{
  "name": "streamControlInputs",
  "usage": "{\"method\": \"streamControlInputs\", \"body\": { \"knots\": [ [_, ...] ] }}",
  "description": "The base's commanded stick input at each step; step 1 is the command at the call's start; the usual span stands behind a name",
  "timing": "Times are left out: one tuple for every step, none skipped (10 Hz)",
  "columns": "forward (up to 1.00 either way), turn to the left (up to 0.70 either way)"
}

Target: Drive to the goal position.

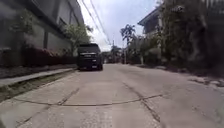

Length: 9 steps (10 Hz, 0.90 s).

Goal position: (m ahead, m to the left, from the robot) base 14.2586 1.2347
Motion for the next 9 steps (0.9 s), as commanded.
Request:
{"method": "streamControlInputs", "body": {
  "knots": [
    [1.00, 0.00],
    [1.00, 0.00],
    [1.00, 0.00],
    [1.00, 0.00],
    [1.00, -0.11],
    [1.00, -0.30],
    [1.00, -0.34],
    [1.00, -0.02],
    [1.00, 0.00]
  ]
}}
